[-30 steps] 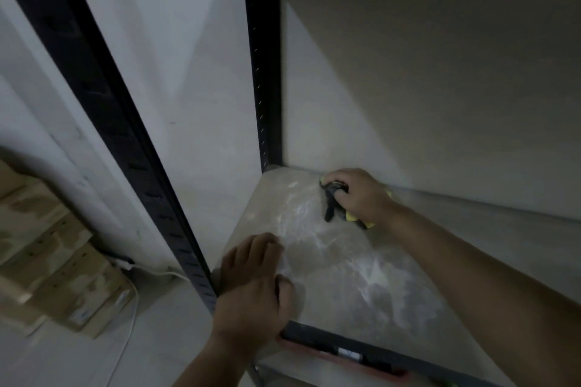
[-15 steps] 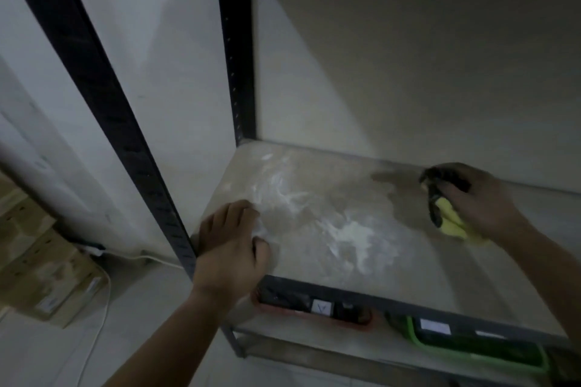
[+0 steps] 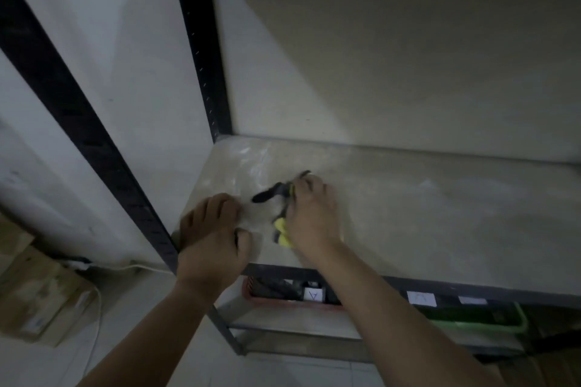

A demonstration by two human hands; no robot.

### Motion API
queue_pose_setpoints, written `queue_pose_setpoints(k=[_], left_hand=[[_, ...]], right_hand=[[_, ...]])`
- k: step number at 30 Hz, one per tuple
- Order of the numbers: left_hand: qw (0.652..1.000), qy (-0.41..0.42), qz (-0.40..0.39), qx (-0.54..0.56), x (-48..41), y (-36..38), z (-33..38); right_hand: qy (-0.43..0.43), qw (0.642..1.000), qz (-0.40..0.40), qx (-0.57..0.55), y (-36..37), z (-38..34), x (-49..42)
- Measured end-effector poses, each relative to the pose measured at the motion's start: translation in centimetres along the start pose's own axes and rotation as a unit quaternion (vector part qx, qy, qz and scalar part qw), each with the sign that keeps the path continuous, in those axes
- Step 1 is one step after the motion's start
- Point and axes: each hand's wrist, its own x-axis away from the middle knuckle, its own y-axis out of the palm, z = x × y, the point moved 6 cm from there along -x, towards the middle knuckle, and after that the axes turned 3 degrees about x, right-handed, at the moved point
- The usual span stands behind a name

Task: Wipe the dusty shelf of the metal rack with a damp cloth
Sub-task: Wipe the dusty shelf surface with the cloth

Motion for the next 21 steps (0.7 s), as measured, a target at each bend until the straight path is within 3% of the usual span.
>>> queue_pose_setpoints(k=[2,5,7,9,13,15,17,21], left_hand=[[1.000,0.003,-0.001,0.000,0.1,-0.1,0.1],[1.000,-0.002,-0.006,0.001,0.0,-0.1,0.1],[1.000,-0.005,-0.008,-0.003,0.0,0.0,0.1],[1.000,-0.009,-0.007,-0.006,-0.1,0.0,0.0],[1.000,-0.007,-0.012,-0.017,-0.2,0.2,-0.1],[1.000,-0.010,-0.015,-0.015,-0.2,0.2,-0.1],[1.000,-0.008,-0.018,-0.013,-0.2,0.1,-0.1],[1.000,-0.003,-0.016,-0.012,-0.1,-0.1,0.0]], right_hand=[[-0.011,0.998,-0.018,-0.064,-0.6,0.3,-1.7],[0.001,0.987,0.057,-0.147,-5.2,5.2,-2.7],[0.042,0.986,0.128,-0.093,-8.9,11.3,-3.1],[0.101,0.984,0.150,0.000,-11.8,18.1,-3.9],[0.184,0.976,0.059,0.105,-11.4,25.5,-4.2],[0.169,0.976,0.058,0.128,-9.9,23.2,-4.2],[0.129,0.988,0.052,0.072,-7.7,18.0,-4.2],[-0.034,0.999,0.025,-0.029,-2.3,5.6,-3.8]])
